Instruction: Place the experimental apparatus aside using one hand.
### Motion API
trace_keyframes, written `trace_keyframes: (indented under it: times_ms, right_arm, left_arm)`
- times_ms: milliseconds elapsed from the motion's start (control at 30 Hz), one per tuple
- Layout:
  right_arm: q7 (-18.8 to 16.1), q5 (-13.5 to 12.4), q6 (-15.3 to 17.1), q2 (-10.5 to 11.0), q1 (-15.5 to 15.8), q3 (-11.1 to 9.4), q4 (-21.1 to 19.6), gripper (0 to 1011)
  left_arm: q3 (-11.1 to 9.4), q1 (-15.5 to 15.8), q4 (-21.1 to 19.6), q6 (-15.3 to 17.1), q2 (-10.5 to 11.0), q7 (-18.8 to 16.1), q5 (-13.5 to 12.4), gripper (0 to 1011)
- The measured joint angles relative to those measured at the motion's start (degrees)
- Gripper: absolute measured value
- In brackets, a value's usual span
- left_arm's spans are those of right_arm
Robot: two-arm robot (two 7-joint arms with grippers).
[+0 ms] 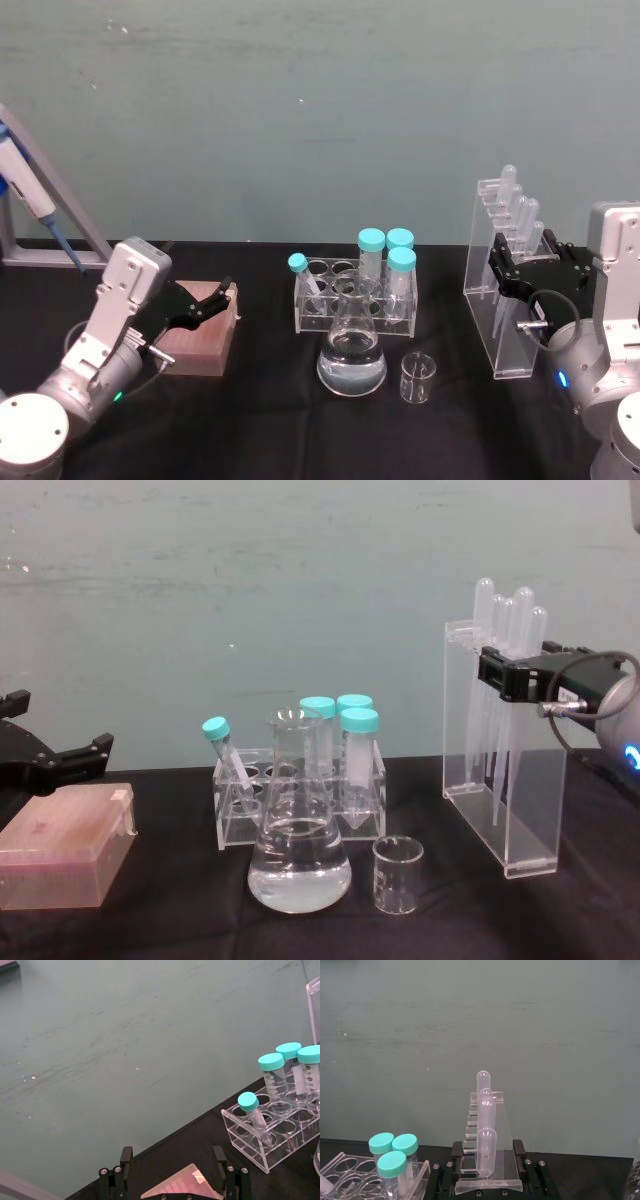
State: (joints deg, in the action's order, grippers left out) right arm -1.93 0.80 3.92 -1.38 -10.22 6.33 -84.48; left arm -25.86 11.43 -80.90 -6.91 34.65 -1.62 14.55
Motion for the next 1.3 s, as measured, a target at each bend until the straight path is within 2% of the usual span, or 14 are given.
trace_keyframes:
  times_ms: [567,1300]
  right_arm:
    - [0.01,0.01,-0.04,0.01,0.00,-0.01,0.00,609]
    - [-0.03,-0.91,-3.26,-0.36,0.24,-0.74,0.49,609]
  left_arm:
    - [0.00,0.00,0.00,0.00,0.00,0.00,0.00,1000]
    - [0.00,0.00,0.00,0.00,0.00,0.00,0.00,1000]
